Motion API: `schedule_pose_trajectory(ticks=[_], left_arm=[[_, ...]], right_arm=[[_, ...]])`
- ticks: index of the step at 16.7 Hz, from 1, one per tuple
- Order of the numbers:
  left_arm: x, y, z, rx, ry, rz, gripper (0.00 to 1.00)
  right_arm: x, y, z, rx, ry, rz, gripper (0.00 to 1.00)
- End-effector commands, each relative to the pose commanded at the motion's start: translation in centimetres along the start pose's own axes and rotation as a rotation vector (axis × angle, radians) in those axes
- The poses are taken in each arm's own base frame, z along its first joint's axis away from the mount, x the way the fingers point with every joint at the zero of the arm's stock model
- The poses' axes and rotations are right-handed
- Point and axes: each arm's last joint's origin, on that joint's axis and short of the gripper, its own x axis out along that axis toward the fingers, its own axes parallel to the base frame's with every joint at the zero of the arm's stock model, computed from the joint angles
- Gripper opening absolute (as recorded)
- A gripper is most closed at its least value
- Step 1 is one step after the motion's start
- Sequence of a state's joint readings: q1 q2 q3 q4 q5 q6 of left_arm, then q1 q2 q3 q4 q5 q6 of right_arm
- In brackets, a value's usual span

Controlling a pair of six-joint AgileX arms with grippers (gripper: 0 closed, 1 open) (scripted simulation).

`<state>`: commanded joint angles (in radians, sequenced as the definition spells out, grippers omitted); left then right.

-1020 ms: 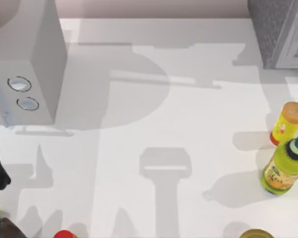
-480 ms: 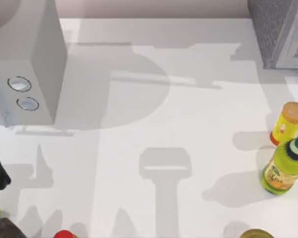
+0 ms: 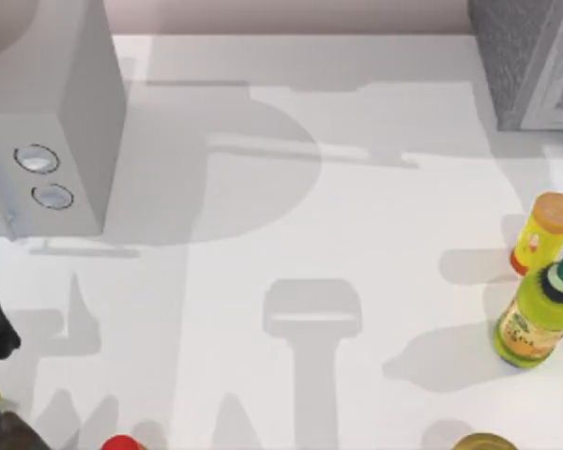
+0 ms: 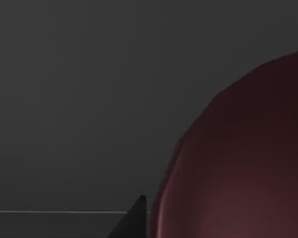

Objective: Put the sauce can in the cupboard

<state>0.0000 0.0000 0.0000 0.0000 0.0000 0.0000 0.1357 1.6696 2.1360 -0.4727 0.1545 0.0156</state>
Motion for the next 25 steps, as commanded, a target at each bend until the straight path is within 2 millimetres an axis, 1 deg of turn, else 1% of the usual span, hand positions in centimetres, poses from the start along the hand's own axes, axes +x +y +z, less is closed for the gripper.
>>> schedule_pose_trajectory(ticks=[1, 4, 5, 7, 11, 24, 25], left_arm=[[0.0, 0.0, 0.0, 0.000, 0.000, 0.000, 1.00], [0.0, 0.0, 0.0, 0.000, 0.000, 0.000, 1.00], [0.0, 0.0, 0.0, 0.000, 0.000, 0.000, 1.00], [0.0, 0.0, 0.0, 0.000, 0.000, 0.000, 1.00], [0.0, 0.0, 0.0, 0.000, 0.000, 0.000, 1.00], [0.0, 0.0, 0.0, 0.000, 0.000, 0.000, 1.00], [0.0, 0.0, 0.0, 0.000, 0.000, 0.000, 1.00]], right_arm=[[0.8, 0.0, -0.1, 0.001, -0.002, 0.002, 0.00], [4.4, 0.0, -1.6, -0.001, 0.024, 0.003, 0.00], [5.2, -0.1, -1.7, 0.000, 0.019, 0.003, 0.00], [5.8, -0.3, -1.7, 0.003, 0.003, 0.004, 0.00], [5.8, -0.3, -1.7, 0.003, 0.003, 0.004, 0.00], [5.8, -0.3, -1.7, 0.003, 0.003, 0.004, 0.98], [5.8, -0.3, -1.7, 0.003, 0.003, 0.004, 1.00]])
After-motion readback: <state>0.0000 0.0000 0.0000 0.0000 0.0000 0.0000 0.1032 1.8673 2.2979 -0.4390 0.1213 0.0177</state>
